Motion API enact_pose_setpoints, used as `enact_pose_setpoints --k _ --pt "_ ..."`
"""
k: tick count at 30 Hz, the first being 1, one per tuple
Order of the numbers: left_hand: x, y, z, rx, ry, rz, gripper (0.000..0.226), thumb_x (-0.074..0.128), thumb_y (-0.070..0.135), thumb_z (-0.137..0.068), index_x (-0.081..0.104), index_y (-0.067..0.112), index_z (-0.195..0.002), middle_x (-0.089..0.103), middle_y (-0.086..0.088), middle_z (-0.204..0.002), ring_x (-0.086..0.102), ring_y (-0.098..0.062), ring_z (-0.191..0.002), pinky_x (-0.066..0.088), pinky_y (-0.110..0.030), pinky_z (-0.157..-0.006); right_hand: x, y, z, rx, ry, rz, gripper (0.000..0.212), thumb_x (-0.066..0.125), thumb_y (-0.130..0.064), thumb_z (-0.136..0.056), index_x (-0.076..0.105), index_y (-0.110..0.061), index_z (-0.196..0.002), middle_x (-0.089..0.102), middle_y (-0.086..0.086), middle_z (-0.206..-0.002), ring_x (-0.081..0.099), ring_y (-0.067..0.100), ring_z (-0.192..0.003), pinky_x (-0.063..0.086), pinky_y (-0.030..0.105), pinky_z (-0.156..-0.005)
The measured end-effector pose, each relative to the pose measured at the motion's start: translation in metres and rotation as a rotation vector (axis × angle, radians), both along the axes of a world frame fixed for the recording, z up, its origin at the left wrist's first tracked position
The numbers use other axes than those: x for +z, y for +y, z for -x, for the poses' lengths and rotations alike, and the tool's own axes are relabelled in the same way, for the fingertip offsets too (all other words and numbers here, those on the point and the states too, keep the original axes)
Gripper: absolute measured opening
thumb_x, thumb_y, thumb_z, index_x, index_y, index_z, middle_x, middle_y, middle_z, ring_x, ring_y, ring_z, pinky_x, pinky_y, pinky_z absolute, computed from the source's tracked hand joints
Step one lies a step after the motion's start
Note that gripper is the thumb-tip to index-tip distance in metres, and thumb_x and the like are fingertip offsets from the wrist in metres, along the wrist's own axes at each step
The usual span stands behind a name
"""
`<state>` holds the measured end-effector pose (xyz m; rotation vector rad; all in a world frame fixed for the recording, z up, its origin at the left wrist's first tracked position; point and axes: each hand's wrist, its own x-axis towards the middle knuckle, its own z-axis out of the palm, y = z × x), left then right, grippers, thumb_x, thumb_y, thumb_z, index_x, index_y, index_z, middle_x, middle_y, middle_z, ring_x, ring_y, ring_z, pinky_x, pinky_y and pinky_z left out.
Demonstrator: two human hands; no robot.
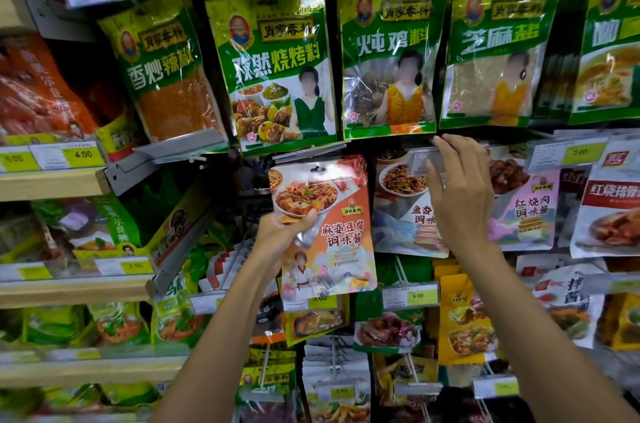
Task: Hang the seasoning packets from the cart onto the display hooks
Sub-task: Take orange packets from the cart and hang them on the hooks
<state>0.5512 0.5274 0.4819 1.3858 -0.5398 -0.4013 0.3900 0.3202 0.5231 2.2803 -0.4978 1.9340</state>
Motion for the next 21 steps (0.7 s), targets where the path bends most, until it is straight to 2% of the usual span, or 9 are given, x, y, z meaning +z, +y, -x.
enact_pose_setpoints --k 6,9,12,14,15,16,17,19,21 --pt "-0.006 -0.011 -0.005 0.016 0.084 0.001 0.035 0.077 0.021 -0.079 0.064 -0.001 -0.103 0.064 0.001 -0.056 0.048 -0.019 -0.036 0.042 -0.026 -0.038 -0.004 -0.002 -0.001 -0.006 0.025 0.014 0.036 0.057 -0.013 -0.097 0.056 0.006 -0.127 0.061 0.021 -0.123 0.055 0.037 -0.120 0.046 0.048 -0.102" --pt "-0.008 -0.017 -0.010 0.036 0.101 -0.017 0.041 0.079 0.024 -0.075 0.066 -0.004 -0.102 0.066 -0.007 -0.068 0.051 -0.022 -0.042 0.044 -0.029 -0.042 -0.005 -0.003 0.000 -0.010 0.043 0.018 0.039 0.057 -0.014 -0.096 0.054 0.005 -0.131 0.059 0.020 -0.127 0.053 0.036 -0.124 0.043 0.045 -0.106" --pt "-0.008 -0.022 -0.015 0.116 0.081 -0.035 0.050 0.080 0.026 -0.073 0.066 -0.006 -0.108 0.067 -0.018 -0.091 0.064 -0.032 -0.079 0.049 -0.041 -0.066 -0.007 -0.002 0.001 -0.018 0.063 0.026 0.042 0.056 -0.015 -0.097 0.051 0.004 -0.134 0.057 0.019 -0.131 0.050 0.034 -0.127 0.039 0.042 -0.109" --pt "-0.008 -0.025 -0.015 0.177 0.067 -0.055 0.061 0.080 0.026 -0.074 0.058 -0.015 -0.114 0.062 -0.033 -0.111 0.059 -0.045 -0.106 0.050 -0.051 -0.081 -0.007 -0.002 0.002 -0.023 0.072 0.023 0.043 0.057 -0.016 -0.097 0.050 0.004 -0.134 0.057 0.019 -0.131 0.049 0.034 -0.128 0.039 0.042 -0.110" --pt "-0.007 -0.025 -0.014 0.196 0.063 -0.061 0.070 0.081 0.027 -0.074 0.051 -0.019 -0.117 0.055 -0.036 -0.115 0.054 -0.049 -0.110 0.049 -0.054 -0.081 -0.007 -0.001 0.002 -0.023 0.077 0.020 0.043 0.057 -0.016 -0.097 0.050 0.004 -0.134 0.057 0.019 -0.132 0.049 0.034 -0.128 0.039 0.042 -0.109" --pt "-0.006 -0.026 -0.015 0.202 0.060 -0.065 0.073 0.082 0.028 -0.073 0.049 -0.020 -0.116 0.056 -0.037 -0.111 0.055 -0.051 -0.105 0.049 -0.052 -0.076 -0.007 0.000 0.003 -0.023 0.085 0.015 0.044 0.057 -0.016 -0.097 0.050 0.004 -0.135 0.057 0.020 -0.132 0.049 0.035 -0.128 0.040 0.043 -0.109" --pt "-0.007 -0.026 -0.015 0.202 0.064 -0.064 0.070 0.083 0.030 -0.072 0.054 -0.019 -0.112 0.064 -0.034 -0.097 0.060 -0.050 -0.093 0.047 -0.047 -0.069 -0.006 0.000 0.003 -0.021 0.095 0.012 0.044 0.056 -0.016 -0.097 0.050 0.004 -0.135 0.056 0.020 -0.133 0.049 0.035 -0.129 0.040 0.043 -0.109" --pt "-0.010 -0.026 -0.016 0.230 0.067 -0.085 0.045 0.084 0.033 -0.069 0.068 -0.003 -0.090 0.064 -0.011 -0.065 0.059 -0.036 -0.069 0.046 -0.038 -0.062 -0.005 0.001 0.005 -0.017 0.111 0.003 0.044 0.056 -0.016 -0.097 0.049 0.005 -0.135 0.055 0.020 -0.134 0.048 0.035 -0.130 0.039 0.043 -0.110" --pt "-0.011 -0.028 -0.011 0.319 0.034 -0.104 0.028 0.085 0.034 -0.068 0.065 0.014 -0.073 0.059 0.001 -0.060 0.057 -0.025 -0.061 0.047 -0.030 -0.052 -0.004 0.003 0.008 -0.012 0.113 -0.016 0.045 0.057 -0.015 -0.096 0.048 0.005 -0.136 0.053 0.020 -0.137 0.046 0.034 -0.132 0.037 0.042 -0.112"
